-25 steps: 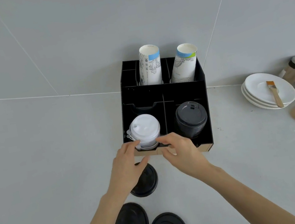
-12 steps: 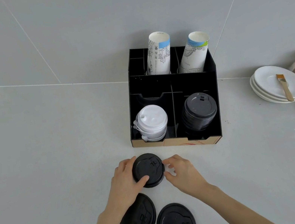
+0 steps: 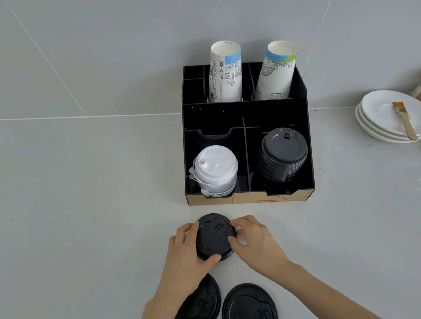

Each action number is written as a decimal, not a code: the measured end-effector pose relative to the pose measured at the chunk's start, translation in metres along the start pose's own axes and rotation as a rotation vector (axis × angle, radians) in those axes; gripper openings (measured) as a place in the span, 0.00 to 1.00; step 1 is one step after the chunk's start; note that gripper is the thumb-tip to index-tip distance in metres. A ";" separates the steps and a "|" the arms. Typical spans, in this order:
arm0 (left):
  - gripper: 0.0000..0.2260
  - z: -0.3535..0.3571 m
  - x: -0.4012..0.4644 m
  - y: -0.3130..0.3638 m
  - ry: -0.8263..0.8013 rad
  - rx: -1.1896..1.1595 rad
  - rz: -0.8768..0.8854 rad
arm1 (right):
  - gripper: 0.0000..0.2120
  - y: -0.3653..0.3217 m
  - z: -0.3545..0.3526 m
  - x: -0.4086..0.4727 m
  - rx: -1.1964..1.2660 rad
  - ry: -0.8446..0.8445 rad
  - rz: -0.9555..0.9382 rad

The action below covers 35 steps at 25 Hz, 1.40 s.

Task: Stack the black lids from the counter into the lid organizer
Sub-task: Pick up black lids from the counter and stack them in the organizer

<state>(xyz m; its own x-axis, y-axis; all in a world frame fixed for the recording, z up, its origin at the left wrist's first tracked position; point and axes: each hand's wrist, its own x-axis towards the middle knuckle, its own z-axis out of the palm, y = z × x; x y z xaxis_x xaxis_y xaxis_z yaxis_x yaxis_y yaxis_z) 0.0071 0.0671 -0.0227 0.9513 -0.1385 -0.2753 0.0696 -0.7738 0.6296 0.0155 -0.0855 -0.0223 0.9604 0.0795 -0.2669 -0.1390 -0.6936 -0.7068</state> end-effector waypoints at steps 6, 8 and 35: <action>0.31 0.001 -0.004 0.011 0.078 0.002 0.099 | 0.14 0.000 -0.015 -0.004 0.084 0.075 -0.001; 0.30 0.002 -0.005 0.018 0.110 -0.015 0.135 | 0.12 0.001 -0.024 -0.005 0.109 0.111 -0.014; 0.29 0.011 0.058 0.144 0.267 -0.089 0.307 | 0.14 0.010 -0.155 0.024 0.141 0.408 -0.057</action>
<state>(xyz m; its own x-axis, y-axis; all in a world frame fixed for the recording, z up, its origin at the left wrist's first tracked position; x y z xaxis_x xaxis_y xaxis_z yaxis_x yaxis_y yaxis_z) 0.0692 -0.0590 0.0444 0.9755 -0.1804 0.1263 -0.2155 -0.6634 0.7166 0.0741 -0.2012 0.0660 0.9803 -0.1944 0.0356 -0.0878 -0.5895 -0.8030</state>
